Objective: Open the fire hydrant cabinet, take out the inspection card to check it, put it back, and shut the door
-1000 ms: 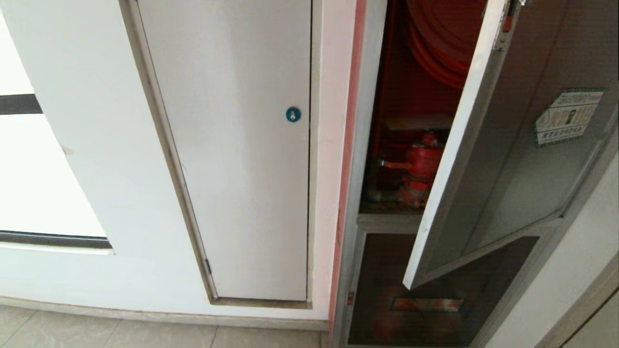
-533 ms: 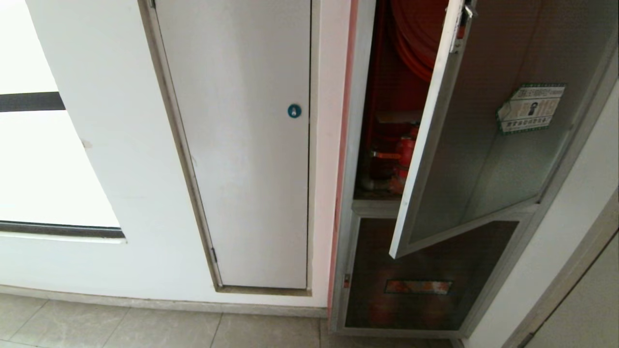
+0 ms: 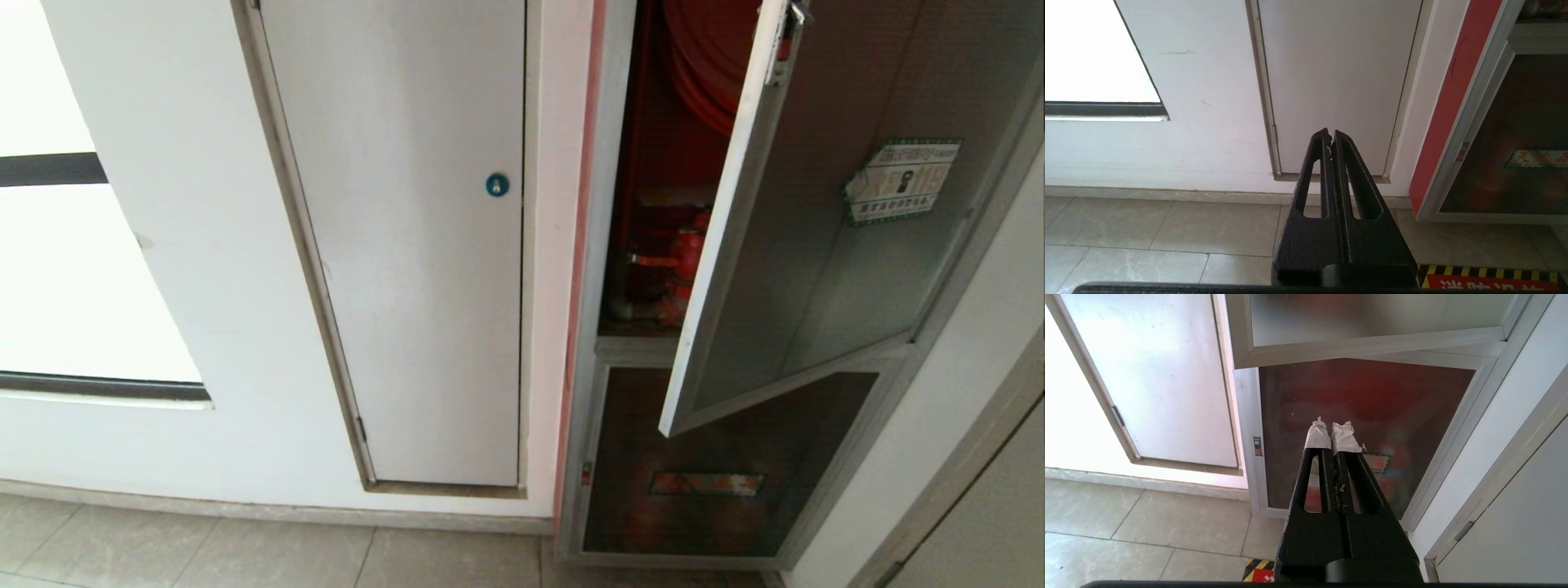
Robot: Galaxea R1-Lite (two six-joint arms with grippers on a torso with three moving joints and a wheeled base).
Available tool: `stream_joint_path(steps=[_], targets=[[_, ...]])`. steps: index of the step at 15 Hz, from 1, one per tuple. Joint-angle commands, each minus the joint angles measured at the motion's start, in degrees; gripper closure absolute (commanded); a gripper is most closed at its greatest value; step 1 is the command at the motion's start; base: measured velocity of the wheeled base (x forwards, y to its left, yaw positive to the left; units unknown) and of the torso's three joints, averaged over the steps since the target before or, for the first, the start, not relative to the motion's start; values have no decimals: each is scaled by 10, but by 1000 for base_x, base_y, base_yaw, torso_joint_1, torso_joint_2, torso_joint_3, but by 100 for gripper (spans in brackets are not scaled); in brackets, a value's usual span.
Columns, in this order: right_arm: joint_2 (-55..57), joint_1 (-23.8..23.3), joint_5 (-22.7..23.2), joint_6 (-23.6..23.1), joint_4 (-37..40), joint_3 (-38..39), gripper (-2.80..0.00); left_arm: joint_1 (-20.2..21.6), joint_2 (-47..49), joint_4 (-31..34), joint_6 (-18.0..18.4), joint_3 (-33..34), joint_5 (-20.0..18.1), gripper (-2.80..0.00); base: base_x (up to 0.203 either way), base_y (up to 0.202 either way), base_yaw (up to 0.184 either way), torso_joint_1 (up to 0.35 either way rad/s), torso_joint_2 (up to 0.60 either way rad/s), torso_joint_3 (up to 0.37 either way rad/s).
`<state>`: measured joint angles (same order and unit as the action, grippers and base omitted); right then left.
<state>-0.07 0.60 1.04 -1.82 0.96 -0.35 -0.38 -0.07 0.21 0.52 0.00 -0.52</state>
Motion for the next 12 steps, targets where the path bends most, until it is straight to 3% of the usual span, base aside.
stream_joint_path(steps=[1,12], targets=[[1,0,0,0,0,0,0,0,0,0,0,0,0,0,0,0,0,0,0,0],[2,0,-1,15,2,-1,0,0,1,0,0,0,0,0,0,0,0,0,0,0]])
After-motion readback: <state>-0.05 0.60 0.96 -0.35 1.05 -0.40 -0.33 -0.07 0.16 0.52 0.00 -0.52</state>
